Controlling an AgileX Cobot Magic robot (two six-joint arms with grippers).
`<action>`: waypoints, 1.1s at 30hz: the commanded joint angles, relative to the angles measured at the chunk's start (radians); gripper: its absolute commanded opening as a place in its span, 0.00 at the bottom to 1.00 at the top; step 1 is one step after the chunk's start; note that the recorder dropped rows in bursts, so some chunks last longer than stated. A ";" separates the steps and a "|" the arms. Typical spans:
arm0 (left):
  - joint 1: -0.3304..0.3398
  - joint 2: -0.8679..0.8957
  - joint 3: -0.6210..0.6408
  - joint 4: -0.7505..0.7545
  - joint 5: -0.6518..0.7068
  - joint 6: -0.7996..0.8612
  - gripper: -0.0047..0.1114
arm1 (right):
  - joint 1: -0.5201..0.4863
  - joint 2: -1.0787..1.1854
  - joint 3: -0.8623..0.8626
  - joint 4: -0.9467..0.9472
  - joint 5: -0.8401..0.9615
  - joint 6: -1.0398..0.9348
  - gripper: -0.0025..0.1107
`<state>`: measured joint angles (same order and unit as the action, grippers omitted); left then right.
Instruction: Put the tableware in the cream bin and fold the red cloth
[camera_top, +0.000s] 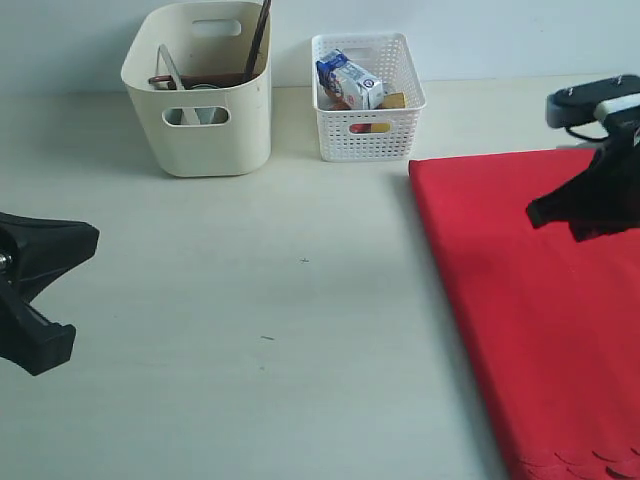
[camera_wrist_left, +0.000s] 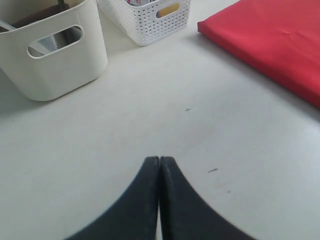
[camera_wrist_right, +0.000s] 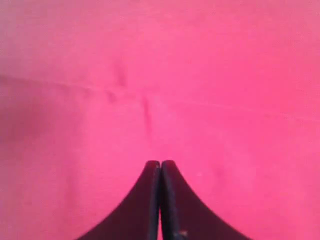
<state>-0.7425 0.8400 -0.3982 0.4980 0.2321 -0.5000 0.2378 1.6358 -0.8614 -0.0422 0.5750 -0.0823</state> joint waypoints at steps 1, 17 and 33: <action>0.001 -0.006 0.002 0.002 0.001 0.005 0.06 | -0.005 0.079 0.089 0.136 -0.116 -0.164 0.02; 0.001 -0.006 0.002 0.014 0.005 0.005 0.06 | -0.005 0.237 0.025 -0.325 -0.106 0.267 0.02; 0.001 -0.006 0.002 0.017 0.007 0.005 0.06 | -0.136 0.169 0.017 -0.331 -0.057 0.335 0.02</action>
<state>-0.7425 0.8400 -0.3982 0.5111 0.2370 -0.4984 0.1097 1.7660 -0.8432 -0.3793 0.5187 0.2379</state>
